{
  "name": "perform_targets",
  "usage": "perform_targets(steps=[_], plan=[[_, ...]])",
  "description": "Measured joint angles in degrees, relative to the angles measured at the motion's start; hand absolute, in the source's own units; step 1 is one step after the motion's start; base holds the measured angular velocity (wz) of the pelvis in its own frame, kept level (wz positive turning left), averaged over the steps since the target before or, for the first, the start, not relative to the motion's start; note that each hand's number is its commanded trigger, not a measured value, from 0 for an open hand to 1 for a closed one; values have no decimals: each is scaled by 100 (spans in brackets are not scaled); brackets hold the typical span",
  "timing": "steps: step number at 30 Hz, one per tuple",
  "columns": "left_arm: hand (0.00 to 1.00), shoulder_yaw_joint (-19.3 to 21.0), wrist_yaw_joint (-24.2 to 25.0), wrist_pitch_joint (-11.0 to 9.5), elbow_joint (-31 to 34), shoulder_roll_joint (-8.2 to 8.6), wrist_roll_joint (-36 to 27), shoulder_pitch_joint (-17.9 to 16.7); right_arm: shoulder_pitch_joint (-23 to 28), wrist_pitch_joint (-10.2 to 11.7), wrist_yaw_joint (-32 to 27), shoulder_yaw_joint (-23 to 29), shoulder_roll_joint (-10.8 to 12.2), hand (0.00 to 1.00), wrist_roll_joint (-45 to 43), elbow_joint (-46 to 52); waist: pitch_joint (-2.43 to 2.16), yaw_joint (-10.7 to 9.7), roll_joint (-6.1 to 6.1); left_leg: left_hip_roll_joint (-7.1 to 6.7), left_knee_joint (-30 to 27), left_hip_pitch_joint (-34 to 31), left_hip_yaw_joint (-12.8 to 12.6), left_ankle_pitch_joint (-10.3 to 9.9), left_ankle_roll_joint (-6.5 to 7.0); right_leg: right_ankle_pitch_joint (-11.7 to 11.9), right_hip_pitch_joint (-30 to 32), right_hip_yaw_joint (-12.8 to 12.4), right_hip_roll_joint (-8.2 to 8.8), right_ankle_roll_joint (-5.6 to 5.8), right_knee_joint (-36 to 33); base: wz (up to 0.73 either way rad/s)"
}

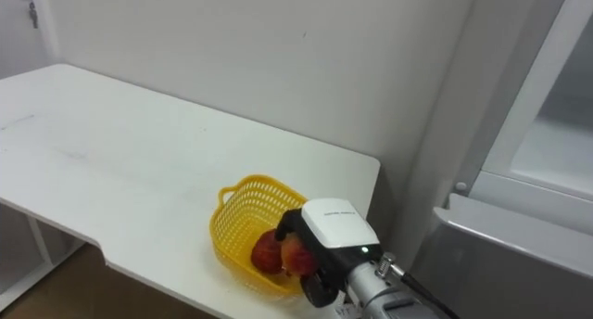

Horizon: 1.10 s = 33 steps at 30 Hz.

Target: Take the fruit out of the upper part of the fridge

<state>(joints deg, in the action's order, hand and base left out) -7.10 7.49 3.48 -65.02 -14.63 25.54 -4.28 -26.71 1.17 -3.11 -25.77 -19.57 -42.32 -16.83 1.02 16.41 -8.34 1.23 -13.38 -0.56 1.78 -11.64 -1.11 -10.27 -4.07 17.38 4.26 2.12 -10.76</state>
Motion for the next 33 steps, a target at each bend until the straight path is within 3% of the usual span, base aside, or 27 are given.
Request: perform_targets(steps=[8,13,33], plan=[[0,3,73,0,-12,0,0,24,-177,15,-110,0,3,0,12,0,30,115,-96,0,-7,2,5,1,-1,0,-10,2,2,0,2,0],[0,6,73,-1,-18,1,0,28,-177,82,-215,0,9,0,3,1,60,118,-66,-1,-12,-12,8,1,-2,0,-1,5,2,0,3,0],[0,14,85,0,-32,1,-1,191,-252,78,-316,1,8,0,36,1,48,114,-78,-1,-18,-83,9,1,-2,0,77,6,2,-1,12,0]])
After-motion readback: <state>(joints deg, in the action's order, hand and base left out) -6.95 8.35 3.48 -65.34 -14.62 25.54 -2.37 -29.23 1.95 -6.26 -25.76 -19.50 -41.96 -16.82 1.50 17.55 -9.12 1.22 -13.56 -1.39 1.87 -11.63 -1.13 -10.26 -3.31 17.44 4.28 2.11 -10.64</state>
